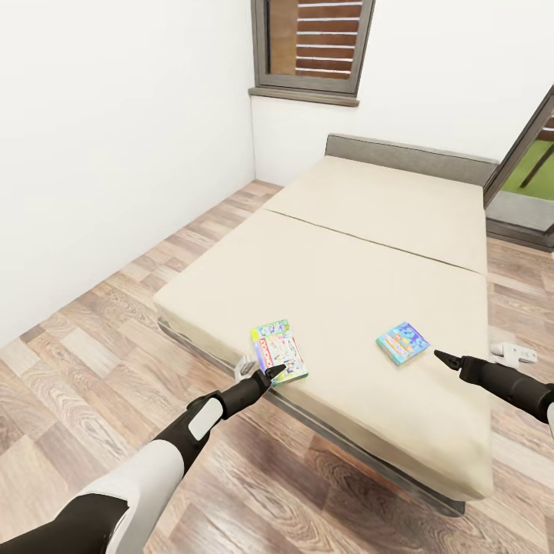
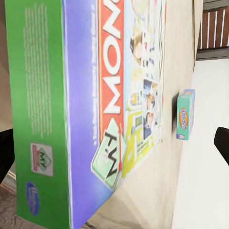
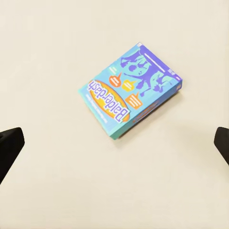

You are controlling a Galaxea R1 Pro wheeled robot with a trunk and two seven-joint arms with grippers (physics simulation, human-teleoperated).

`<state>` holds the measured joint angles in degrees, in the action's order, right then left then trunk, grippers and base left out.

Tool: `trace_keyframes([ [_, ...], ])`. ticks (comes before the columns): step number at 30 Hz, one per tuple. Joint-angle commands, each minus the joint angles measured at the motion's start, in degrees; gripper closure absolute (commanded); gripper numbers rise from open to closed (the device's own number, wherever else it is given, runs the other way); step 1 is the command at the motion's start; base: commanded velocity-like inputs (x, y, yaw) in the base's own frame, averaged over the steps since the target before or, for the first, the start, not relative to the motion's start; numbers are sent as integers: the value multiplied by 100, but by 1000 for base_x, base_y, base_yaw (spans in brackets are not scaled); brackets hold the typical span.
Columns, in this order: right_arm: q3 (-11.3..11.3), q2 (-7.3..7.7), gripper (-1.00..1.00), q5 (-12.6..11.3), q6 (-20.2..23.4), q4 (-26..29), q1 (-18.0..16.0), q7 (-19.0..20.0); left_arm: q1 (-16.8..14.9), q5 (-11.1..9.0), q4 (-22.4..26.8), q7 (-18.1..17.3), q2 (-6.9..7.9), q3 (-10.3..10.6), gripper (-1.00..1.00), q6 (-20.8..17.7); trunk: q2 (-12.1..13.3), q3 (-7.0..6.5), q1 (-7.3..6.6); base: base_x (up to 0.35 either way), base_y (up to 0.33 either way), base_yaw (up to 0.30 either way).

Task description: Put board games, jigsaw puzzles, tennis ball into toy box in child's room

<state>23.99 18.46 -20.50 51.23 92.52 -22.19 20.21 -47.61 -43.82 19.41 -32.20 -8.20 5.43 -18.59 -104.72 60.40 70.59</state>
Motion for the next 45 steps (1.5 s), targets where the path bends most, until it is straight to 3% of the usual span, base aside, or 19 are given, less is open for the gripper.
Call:
trace_keyframes([
  [1, 9, 0, -100, 28, 28, 2, -5, 44, -2, -56, 2, 0, 3, 20, -100, -38, -2, 4, -1, 0, 0, -7],
  [45, 9, -14, -100, 28, 19, 2, 3, 44, 5, -71, 8, -157, 30, 11, -100, -26, -2, 4, -1, 0, 0, -1],
])
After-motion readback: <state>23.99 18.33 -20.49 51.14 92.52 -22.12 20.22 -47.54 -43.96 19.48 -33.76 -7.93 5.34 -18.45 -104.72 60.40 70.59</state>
